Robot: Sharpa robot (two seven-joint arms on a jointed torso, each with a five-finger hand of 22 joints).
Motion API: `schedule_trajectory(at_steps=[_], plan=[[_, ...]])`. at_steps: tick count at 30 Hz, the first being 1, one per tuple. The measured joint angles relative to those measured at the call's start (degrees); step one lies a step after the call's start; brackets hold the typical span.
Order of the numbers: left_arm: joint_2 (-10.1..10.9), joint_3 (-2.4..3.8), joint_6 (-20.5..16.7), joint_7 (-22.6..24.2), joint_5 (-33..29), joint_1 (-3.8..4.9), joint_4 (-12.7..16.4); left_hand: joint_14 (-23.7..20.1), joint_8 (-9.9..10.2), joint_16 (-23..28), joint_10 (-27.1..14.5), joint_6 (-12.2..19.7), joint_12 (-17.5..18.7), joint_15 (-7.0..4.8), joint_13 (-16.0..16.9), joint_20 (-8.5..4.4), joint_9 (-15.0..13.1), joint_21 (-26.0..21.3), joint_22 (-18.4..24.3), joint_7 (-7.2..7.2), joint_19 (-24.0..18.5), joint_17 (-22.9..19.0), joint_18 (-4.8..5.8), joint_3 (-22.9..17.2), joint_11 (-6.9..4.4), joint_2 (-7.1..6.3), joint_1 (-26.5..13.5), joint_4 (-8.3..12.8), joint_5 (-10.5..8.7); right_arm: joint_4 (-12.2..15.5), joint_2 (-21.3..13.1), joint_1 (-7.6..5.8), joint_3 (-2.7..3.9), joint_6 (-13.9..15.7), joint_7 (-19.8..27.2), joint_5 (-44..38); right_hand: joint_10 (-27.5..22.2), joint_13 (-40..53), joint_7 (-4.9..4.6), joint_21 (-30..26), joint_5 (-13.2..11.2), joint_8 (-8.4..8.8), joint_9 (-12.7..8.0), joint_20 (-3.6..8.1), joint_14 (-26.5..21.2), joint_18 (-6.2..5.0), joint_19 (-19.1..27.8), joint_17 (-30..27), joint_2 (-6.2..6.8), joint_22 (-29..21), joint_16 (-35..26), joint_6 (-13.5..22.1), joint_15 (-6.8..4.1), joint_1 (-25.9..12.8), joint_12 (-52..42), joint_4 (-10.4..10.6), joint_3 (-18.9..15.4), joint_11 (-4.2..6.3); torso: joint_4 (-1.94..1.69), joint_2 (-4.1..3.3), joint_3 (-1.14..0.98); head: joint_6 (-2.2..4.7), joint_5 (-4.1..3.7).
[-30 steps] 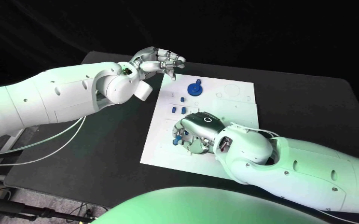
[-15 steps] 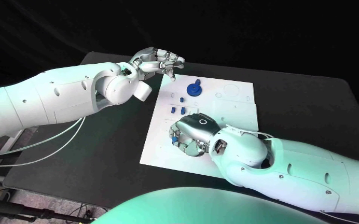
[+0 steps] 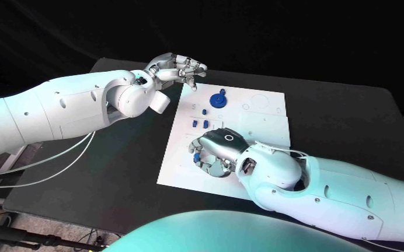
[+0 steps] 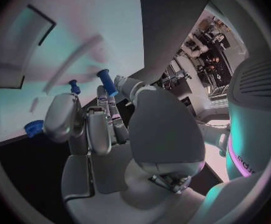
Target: Assemble the parts on the task board
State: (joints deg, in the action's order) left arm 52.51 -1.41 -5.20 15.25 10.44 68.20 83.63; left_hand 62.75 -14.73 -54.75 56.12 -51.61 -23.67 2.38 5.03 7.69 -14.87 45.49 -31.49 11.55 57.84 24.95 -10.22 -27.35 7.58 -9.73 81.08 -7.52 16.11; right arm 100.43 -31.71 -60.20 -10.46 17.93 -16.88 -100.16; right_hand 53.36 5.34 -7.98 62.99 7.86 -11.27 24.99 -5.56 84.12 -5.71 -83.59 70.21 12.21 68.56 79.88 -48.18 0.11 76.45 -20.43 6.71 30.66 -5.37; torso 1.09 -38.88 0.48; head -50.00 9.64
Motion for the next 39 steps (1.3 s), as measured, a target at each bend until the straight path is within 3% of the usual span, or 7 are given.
schedule_trajectory(at_steps=[10,13,16,20,25,31,39], plan=[[0.3,-0.01,0.0,0.0,0.0,-0.01,0.0,0.0,0.0,0.0,-0.2,0.0,0.0,0.00,0.0,0.22,-0.1,0.0,0.0,0.00,0.2,-0.1,0.01,0.0,-0.22,0.00,0.0,0.0,0.00,3.3,-5.2,-0.05,0.75,6.5,0.2,1.0,-6.9,2.0,1.51,-7.8,0.8,1.84,-0.4,-0.50,-0.6,-0.35,2.4,-5.7,0.38,-5.5,-3.7,4.3,0.62,-0.8,-4.5,0.6,-4.6,-0.50,0.04,0.01,-0.03,0.00,-0.13],[0.4,-0.01,0.0,-0.1,0.0,0.00,0.0,0.0,0.0,0.0,-0.2,0.0,0.0,0.00,0.0,0.21,-0.1,0.0,0.0,0.00,0.2,-0.1,0.00,0.0,-0.21,0.00,0.0,0.0,0.00,4.8,-8.0,-0.84,1.10,8.4,1.0,3.0,-6.9,2.7,1.05,-7.7,0.8,1.84,-0.1,-0.50,-0.6,-0.59,2.4,-5.5,0.38,-5.4,-3.7,4.2,0.62,-0.8,-6.9,1.2,-5.9,-0.45,0.03,0.03,-0.03,0.07,-0.42],[0.5,-0.02,0.0,-0.1,0.0,0.00,0.0,0.0,0.0,0.0,-0.2,0.0,0.0,0.00,0.0,0.22,-0.1,0.0,0.0,0.00,0.2,-0.1,0.01,0.0,-0.21,0.00,0.0,0.0,0.00,6.2,-12.3,-2.49,1.38,9.6,2.5,7.6,-5.1,3.4,-0.52,-6.6,0.5,1.31,0.3,0.06,-0.2,-0.58,1.8,-4.7,-0.10,-4.6,-3.1,2.6,0.17,-0.8,-9.3,1.9,-6.8,0.26,0.02,0.07,0.00,0.35,-1.01],[0.6,-0.06,0.0,-0.1,0.0,0.00,0.0,0.0,0.0,0.0,-0.2,0.0,0.0,0.00,0.0,0.21,-0.1,0.0,0.0,0.00,0.2,0.0,0.01,0.0,-0.21,0.00,0.0,0.0,0.00,7.9,-19.1,-4.69,1.55,10.0,4.2,18.1,2.0,4.6,-1.73,-2.1,0.3,-0.18,0.7,0.13,-0.2,-0.53,-0.1,-1.9,-1.20,-1.2,-1.4,-0.4,0.18,-1.9,-12.6,4.2,-7.6,0.10,0.10,0.17,0.07,0.81,-2.27],[0.7,-0.13,-0.2,-0.1,0.0,-0.01,0.0,0.0,0.0,0.0,-0.2,0.0,0.0,0.00,0.0,0.21,0.0,0.0,0.1,0.00,0.2,0.0,0.01,0.1,-0.21,0.00,0.0,-0.2,0.00,9.3,-26.8,-6.02,1.44,8.5,5.0,31.2,9.0,11.2,-0.07,2.6,0.5,-2.31,1.4,1.33,-0.2,0.06,-0.4,1.3,-1.51,2.6,0.7,-3.3,-1.48,-2.2,-20.9,6.7,-9.8,2.19,0.42,0.46,0.18,1.08,-4.31],[0.6,-0.52,-0.9,1.1,-0.1,-0.01,0.1,0.0,0.0,0.0,-0.2,0.0,0.0,0.00,0.0,0.21,-0.1,-0.2,0.1,0.00,0.2,0.0,0.00,0.0,-0.21,0.00,0.0,-0.3,0.00,10.0,-33.5,-6.00,0.68,4.7,4.7,38.1,13.4,36.1,0.84,10.3,3.5,-4.23,2.2,1.98,-0.1,1.38,-0.5,4.7,-1.96,6.4,4.2,-4.9,-2.18,-1.8,-40.1,8.3,-11.5,3.15,0.73,0.81,0.20,1.53,-7.15],[0.6,-0.97,-1.9,3.1,-0.6,-0.20,0.1,0.0,0.0,0.0,-0.2,0.0,0.0,0.00,0.0,0.21,-0.1,-0.2,0.2,0.00,0.2,0.0,0.01,0.0,-0.21,0.00,0.0,-0.3,0.00,11.9,-36.6,-5.05,0.31,3.2,1.8,34.4,19.1,52.7,1.20,15.2,3.1,-5.34,2.7,1.98,-0.1,2.21,-0.5,4.8,-1.96,6.4,6.9,-5.6,-2.18,-1.8,-50.4,9.8,-13.0,3.44,1.21,1.41,0.14,1.32,-8.92]])
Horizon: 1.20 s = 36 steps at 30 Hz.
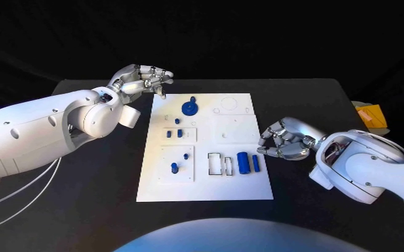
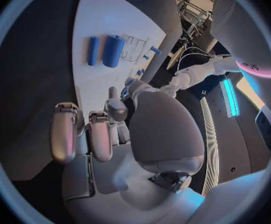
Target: Assemble the parts on the task board
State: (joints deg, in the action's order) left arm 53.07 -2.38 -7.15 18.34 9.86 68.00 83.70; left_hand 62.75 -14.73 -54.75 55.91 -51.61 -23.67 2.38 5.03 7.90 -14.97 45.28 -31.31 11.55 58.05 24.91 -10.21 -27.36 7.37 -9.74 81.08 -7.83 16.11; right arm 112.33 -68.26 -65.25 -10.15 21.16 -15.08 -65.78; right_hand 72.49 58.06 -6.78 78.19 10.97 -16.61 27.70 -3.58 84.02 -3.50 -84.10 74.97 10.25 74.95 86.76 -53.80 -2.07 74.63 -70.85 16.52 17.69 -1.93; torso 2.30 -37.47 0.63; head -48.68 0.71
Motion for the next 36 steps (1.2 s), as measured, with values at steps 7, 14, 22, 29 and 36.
schedule_trajectory(at_steps=[7,14,22,29,36], plan=[[0.0,-0.09,0.0,0.8,-0.3,-0.06,0.2,0.0,0.2,0.0,0.0,0.0,0.0,0.00,0.0,0.00,0.0,0.0,0.0,0.00,0.0,0.0,0.00,0.0,0.00,0.00,0.0,0.0,0.00,0.9,0.6,1.79,-0.18,0.6,-4.3,-5.5,0.7,3.2,-0.11,1.7,0.0,0.00,0.0,0.00,0.0,0.88,0.0,0.0,0.19,0.0,0.8,0.1,0.00,-2.9,-1.2,0.1,-1.8,-0.20,0.09,0.29,0.02,-0.36,-0.59],[0.1,-0.13,0.1,1.0,-0.5,-0.09,0.3,0.0,0.2,0.0,0.0,0.0,0.0,0.00,0.0,0.00,0.0,0.0,0.0,0.00,0.0,0.0,0.00,0.0,0.00,0.00,0.0,0.0,0.00,1.0,2.7,3.57,-0.27,2.1,-8.2,-10.1,2.0,6.3,-0.26,2.9,0.0,0.00,0.0,0.00,0.0,0.88,0.0,0.0,-0.20,0.0,1.3,0.7,0.01,-3.8,-2.9,0.1,-2.6,-0.31,0.09,0.28,0.02,-0.60,-0.19],[0.2,-0.14,0.1,1.0,-0.6,-0.11,0.3,0.0,0.2,0.0,0.0,0.0,0.0,0.00,0.0,0.00,0.0,0.0,0.0,0.00,0.0,0.0,0.00,0.0,0.00,0.00,0.0,0.0,0.00,0.2,5.1,4.76,-0.25,3.0,-10.6,-12.3,2.6,7.8,-0.25,3.3,0.0,0.00,-0.1,-0.01,0.0,0.89,0.0,0.0,-0.31,0.0,1.8,1.1,0.01,-4.5,-3.6,0.2,-3.3,-0.38,0.05,0.20,-0.04,-0.65,-0.20],[0.2,-0.15,0.2,0.9,-0.6,-0.11,0.3,0.0,0.2,0.0,0.0,0.0,0.0,0.00,0.0,0.00,0.0,0.0,0.1,0.00,0.0,0.0,-0.01,0.2,0.00,0.00,0.0,-0.2,0.00,-0.8,6.9,5.61,-0.27,3.2,-12.0,-13.4,2.7,8.2,-0.31,3.5,-0.4,0.01,-0.2,-0.01,0.0,0.88,0.0,0.0,-0.08,0.0,1.8,1.1,0.01,-4.7,-3.6,0.1,-3.9,-0.32,0.09,0.20,-0.09,-0.69,0.14],[0.2,-0.15,0.3,0.8,-0.6,-0.11,0.3,0.0,0.2,0.0,0.0,0.0,0.0,0.00,0.0,0.00,0.0,0.0,0.1,0.00,0.0,0.0,0.00,0.2,0.00,0.00,0.0,-0.2,0.00,-1.5,8.1,6.36,-0.27,3.0,-13.0,-14.1,2.9,9.8,-0.42,3.5,-2.7,0.24,-0.2,-0.01,0.0,0.89,0.0,0.0,-1.01,0.0,2.0,1.3,0.01,-7.9,-3.9,0.2,-7.3,-0.47,0.13,0.20,-0.12,-0.69,0.74]])
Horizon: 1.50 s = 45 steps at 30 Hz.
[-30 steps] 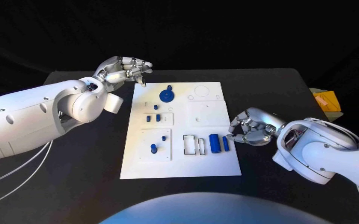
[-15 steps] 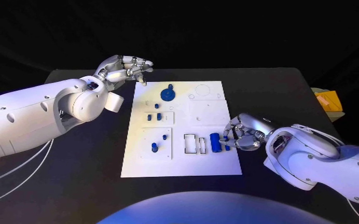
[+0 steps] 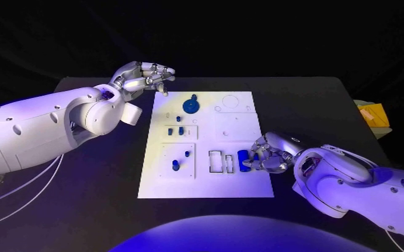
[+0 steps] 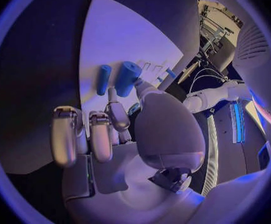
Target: Assemble the parts on the task board
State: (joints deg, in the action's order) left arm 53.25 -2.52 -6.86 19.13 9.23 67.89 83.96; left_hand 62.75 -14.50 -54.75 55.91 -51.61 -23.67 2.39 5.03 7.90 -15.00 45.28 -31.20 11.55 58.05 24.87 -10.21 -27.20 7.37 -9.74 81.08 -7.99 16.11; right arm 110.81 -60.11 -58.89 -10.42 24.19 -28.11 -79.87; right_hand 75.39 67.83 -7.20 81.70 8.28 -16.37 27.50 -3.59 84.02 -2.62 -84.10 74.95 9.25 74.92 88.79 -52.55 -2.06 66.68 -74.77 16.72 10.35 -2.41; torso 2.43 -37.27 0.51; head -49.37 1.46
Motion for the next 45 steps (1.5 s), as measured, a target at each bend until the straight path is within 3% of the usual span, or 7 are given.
schedule_trajectory(at_steps=[8,19,22,28,32,33,45], plan=[[0.0,0.00,0.3,-0.4,0.0,0.00,0.0,0.0,0.0,0.0,0.0,0.0,0.0,0.00,0.0,0.00,0.0,-0.2,0.0,0.00,0.0,0.0,0.00,0.0,0.02,0.00,0.0,0.0,0.00,-0.4,1.2,0.54,0.00,-0.1,-0.7,-0.5,0.1,0.7,0.00,0.2,-0.8,0.00,0.0,0.00,0.0,0.00,0.0,0.0,-0.35,0.0,0.0,0.0,0.00,-0.3,0.0,0.0,-1.1,-0.05,-0.03,-0.03,0.04,-0.09,0.64],[0.2,-0.01,0.5,-0.8,0.0,0.00,0.0,0.0,0.0,0.0,-0.2,0.0,0.0,0.00,0.0,0.00,0.0,-0.2,0.1,0.00,0.0,0.0,0.00,0.0,0.21,0.23,-0.2,0.0,0.00,-1.6,2.2,0.95,0.25,-0.2,-1.3,-1.6,0.5,1.6,0.00,0.4,-0.7,-0.48,0.3,0.00,0.0,0.00,0.0,0.0,-0.36,0.0,0.0,0.0,0.00,-0.3,-0.5,-0.1,-2.1,-0.04,-0.05,0.01,0.12,-0.25,0.73],[0.2,-0.01,0.5,-0.9,0.0,0.00,0.0,0.0,0.0,0.0,-0.2,0.0,0.0,0.00,0.0,0.00,0.0,-0.2,0.1,0.00,0.0,0.0,0.00,0.0,0.21,0.23,-0.2,0.0,0.00,-1.9,2.5,1.04,0.32,-0.2,-1.4,-1.9,0.5,2.1,0.09,0.6,1.1,-0.92,0.5,0.00,0.0,-0.01,0.0,0.0,-1.47,0.0,0.0,-0.1,0.00,1.3,-0.5,-0.2,-2.8,-0.05,-0.05,0.01,0.12,-0.30,0.74],[0.3,-0.01,0.6,-1.0,0.0,0.00,0.1,-0.2,0.0,0.0,-0.2,0.0,0.0,0.20,0.0,0.00,0.0,-0.5,0.2,0.00,0.0,0.0,0.00,0.0,0.21,0.23,-0.2,-0.3,0.00,-2.1,3.0,1.15,0.37,0.0,-1.6,-2.0,0.6,2.8,0.10,0.7,5.2,-1.34,0.4,-0.01,0.0,0.00,0.0,0.0,-1.62,0.0,0.2,-0.1,0.00,3.2,-0.5,-0.1,-4.0,0.09,-0.03,0.02,0.08,-0.42,0.71],[0.3,-0.01,0.6,-1.1,0.0,0.00,0.1,-0.2,0.0,0.0,-0.2,0.0,0.0,0.20,0.0,0.00,0.0,-0.5,0.2,0.00,0.0,0.0,0.00,0.1,0.21,0.23,-0.2,-0.4,0.00,-1.9,3.4,1.23,0.36,0.5,-1.7,-1.5,1.3,3.9,0.06,0.7,12.9,-1.32,0.0,0.00,0.0,0.00,0.0,0.0,-1.74,0.0,0.2,-0.1,0.00,5.8,-0.5,-0.5,-4.1,0.16,-0.01,0.01,0.08,-0.46,0.71],[0.3,-0.01,0.6,-1.1,0.0,0.00,0.1,-0.2,0.0,0.0,-0.2,0.0,0.0,0.20,0.0,0.00,0.0,-0.5,0.2,0.00,0.0,0.0,0.00,0.1,0.21,0.23,-0.2,-0.4,0.00,-1.9,3.5,1.24,0.36,0.6,-1.7,-1.4,1.3,4.0,0.05,0.9,13.6,-1.32,0.0,0.00,0.0,0.00,0.0,0.0,-1.73,0.0,0.2,-0.1,0.00,6.3,-0.5,-0.6,-3.7,0.15,-0.01,0.01,0.08,-0.49,0.71],[0.4,-0.01,0.8,-1.4,0.0,0.01,0.1,-0.2,0.0,0.0,-0.2,0.0,0.0,0.20,0.0,0.00,0.0,-0.5,0.2,0.00,0.0,0.0,0.00,0.1,0.21,0.23,-0.2,-0.4,0.00,-1.6,3.5,1.37,0.28,2.5,-1.9,1.1,2.0,5.2,0.55,0.9,13.6,-1.74,-0.2,-0.01,0.0,0.00,0.0,0.0,-2.24,0.0,0.2,-1.0,0.01,7.5,-1.3,0.0,-2.3,0.47,0.01,-0.01,0.06,-0.58,0.83]])
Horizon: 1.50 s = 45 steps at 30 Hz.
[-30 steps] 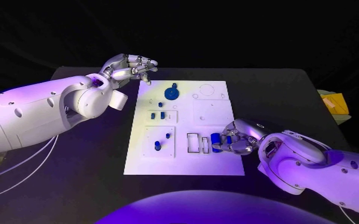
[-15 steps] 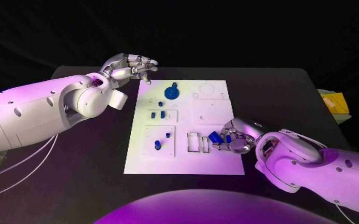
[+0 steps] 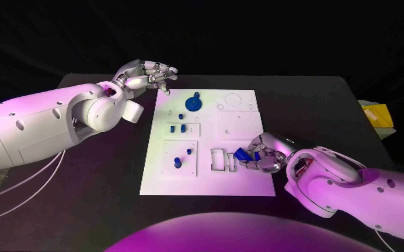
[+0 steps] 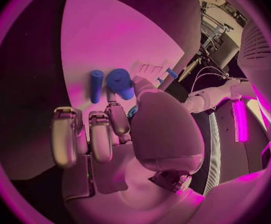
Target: Assemble the parts on the task board
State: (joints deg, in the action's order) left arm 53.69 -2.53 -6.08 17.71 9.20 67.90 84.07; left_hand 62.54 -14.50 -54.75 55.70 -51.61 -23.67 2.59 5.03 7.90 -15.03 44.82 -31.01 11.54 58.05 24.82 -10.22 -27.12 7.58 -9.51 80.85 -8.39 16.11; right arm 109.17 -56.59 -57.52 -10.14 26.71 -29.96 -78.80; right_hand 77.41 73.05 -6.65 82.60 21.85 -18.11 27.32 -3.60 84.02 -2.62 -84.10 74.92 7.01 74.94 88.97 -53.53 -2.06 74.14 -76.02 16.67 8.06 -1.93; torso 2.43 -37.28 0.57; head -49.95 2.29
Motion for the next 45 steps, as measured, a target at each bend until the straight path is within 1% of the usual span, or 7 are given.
schedule_trajectory(at_steps=[10,23,29,33,36,41,45], plan=[[0.0,0.00,0.0,0.1,0.0,0.00,0.0,0.0,0.2,0.0,0.0,0.0,0.0,0.00,0.0,0.00,-0.1,0.0,0.1,0.00,0.0,0.0,0.00,0.0,0.00,0.00,0.0,0.0,0.00,1.4,-0.9,-0.69,-0.25,2.7,0.9,5.6,2.5,1.9,-0.02,0.5,0.8,-0.82,-0.2,0.22,0.0,0.00,0.2,0.0,-0.24,0.0,0.0,-0.9,-0.43,0.2,-2.4,-0.1,1.5,0.92,-0.04,0.00,-0.02,0.10,-0.27],[-0.1,0.00,0.0,0.6,0.0,0.00,0.0,0.0,0.2,0.0,0.0,0.0,-0.3,0.00,0.0,0.21,-0.2,-0.2,0.2,0.00,0.2,-0.1,0.01,-0.6,0.00,0.28,0.3,0.3,0.53,3.3,-0.8,-2.24,-0.12,4.7,2.6,9.9,3.1,1.9,-0.05,0.5,0.8,-0.82,-0.2,0.43,0.0,0.00,0.0,0.0,-0.80,0.0,0.0,-1.0,-0.83,-0.3,-3.0,-0.2,2.3,0.97,-0.02,0.02,0.03,0.19,-0.15],[-0.1,0.00,0.0,0.7,0.0,0.00,0.0,0.0,0.2,0.0,0.0,0.0,-0.3,0.00,0.0,0.21,-0.2,-0.2,0.2,0.00,0.2,-0.1,0.00,-0.7,0.00,0.28,0.3,0.1,0.53,3.0,0.5,-2.29,-0.12,4.8,3.2,10.6,3.3,1.9,-0.05,0.5,0.7,-0.82,-0.2,0.63,0.0,0.00,0.2,0.0,-0.88,0.0,0.0,-1.0,-0.83,-0.4,-3.2,-0.1,2.4,1.17,-0.01,0.03,0.04,0.11,0.02],[-0.2,0.00,0.1,0.7,0.0,0.00,-0.1,0.0,0.2,0.0,0.0,0.0,-0.3,0.00,0.0,0.21,-0.2,-0.2,0.2,0.00,0.2,-0.1,0.01,-0.7,0.00,0.28,0.3,0.1,0.53,2.6,1.9,-2.27,-0.14,4.5,3.5,11.0,3.3,1.9,-0.05,0.5,0.2,-0.82,-0.2,0.63,0.0,0.00,0.2,0.0,-2.25,0.0,0.0,-0.9,-0.83,-2.0,-3.2,0.1,2.5,1.17,-0.01,0.01,0.05,0.08,0.15],[-0.2,0.00,0.1,0.8,0.0,0.00,-0.1,0.0,0.2,0.0,0.0,0.0,-0.3,0.00,0.0,0.21,-0.2,-0.2,0.2,0.00,0.2,-0.1,0.00,-0.7,0.00,0.28,0.3,0.1,0.53,2.3,2.7,-2.20,-0.15,4.1,3.6,11.2,3.3,1.9,-0.05,0.5,-0.6,-0.83,-0.2,0.63,0.0,0.00,0.2,0.0,-2.06,0.0,0.0,-0.9,-0.83,-3.6,-3.2,0.1,2.5,1.17,-0.04,0.00,0.04,0.11,0.18],[-0.2,0.00,0.1,0.8,0.0,0.00,-0.1,0.0,0.2,0.0,0.0,0.0,-0.3,0.00,0.0,0.21,-0.2,-0.2,0.2,0.00,0.2,-0.1,0.00,-0.7,0.00,0.28,0.3,0.1,0.53,1.6,4.0,-1.83,-0.15,3.2,3.8,11.3,3.3,1.9,-0.05,0.5,-2.0,-3.09,-0.2,0.66,0.0,0.00,0.2,0.0,-1.84,0.0,0.3,-1.0,-0.83,-5.6,-3.2,0.1,2.5,1.17,-0.04,-0.03,0.02,0.11,0.26],[-0.2,0.00,0.1,0.8,0.0,0.00,0.0,0.0,0.2,0.0,0.0,0.0,-0.3,0.00,0.0,0.21,-0.2,-0.2,0.2,0.00,0.2,-0.1,0.00,-0.7,0.00,0.28,0.3,0.1,0.53,1.2,4.6,-1.37,-0.18,2.4,3.8,11.4,3.3,1.9,-0.05,0.5,-3.4,-3.41,0.6,0.84,0.0,0.00,0.0,0.0,-1.78,0.0,0.3,-1.0,-0.83,-6.2,-3.2,0.1,2.5,1.17,-0.03,-0.03,0.02,0.05,0.42]])
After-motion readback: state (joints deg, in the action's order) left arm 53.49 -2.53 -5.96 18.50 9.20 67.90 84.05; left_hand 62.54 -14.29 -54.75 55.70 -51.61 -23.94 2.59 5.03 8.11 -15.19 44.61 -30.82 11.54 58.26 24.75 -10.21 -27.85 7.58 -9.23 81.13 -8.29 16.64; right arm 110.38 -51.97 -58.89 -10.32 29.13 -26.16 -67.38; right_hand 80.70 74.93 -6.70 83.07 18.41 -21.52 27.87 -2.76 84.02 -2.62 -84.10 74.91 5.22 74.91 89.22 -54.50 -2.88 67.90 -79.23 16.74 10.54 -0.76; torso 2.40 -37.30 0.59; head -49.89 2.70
